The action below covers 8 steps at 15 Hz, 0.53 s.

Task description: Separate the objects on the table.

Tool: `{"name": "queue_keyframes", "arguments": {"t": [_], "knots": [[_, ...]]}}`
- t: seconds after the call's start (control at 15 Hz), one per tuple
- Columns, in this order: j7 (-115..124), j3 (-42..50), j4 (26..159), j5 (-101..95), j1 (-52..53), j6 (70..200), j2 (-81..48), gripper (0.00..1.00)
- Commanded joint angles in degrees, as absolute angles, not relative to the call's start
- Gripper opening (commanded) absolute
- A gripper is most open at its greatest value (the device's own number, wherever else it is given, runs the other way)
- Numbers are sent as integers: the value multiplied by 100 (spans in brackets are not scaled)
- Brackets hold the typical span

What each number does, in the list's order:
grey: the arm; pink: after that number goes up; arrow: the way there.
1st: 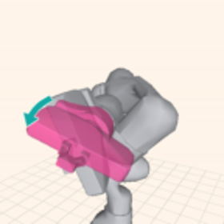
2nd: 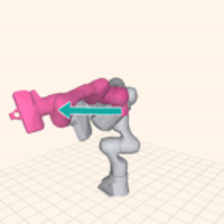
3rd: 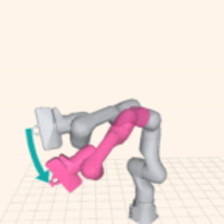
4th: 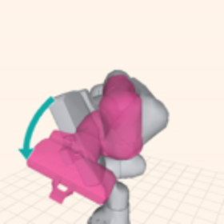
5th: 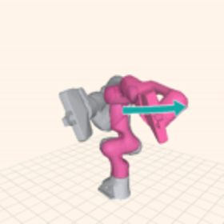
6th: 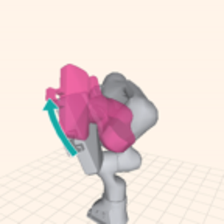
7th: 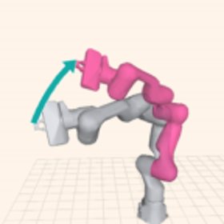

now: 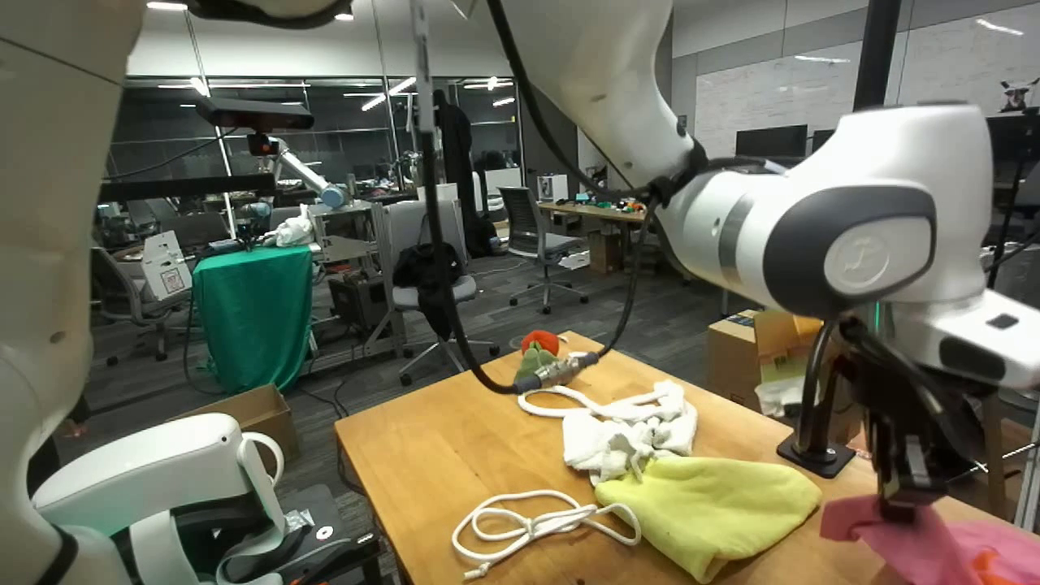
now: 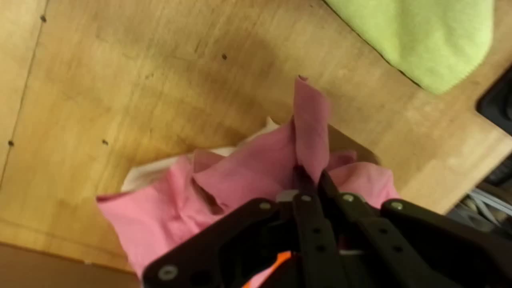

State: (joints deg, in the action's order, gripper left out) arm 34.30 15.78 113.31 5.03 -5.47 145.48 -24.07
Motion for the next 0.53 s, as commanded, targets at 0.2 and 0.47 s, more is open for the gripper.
{"name": "queue_keyframes", "arguments": {"t": [0.2, 0.47], "knots": [[3522, 1680, 11897, -16, -448, 15163, -922, 2], [3768, 1614, 11994, -322, -482, 15470, -343, 2]]}}
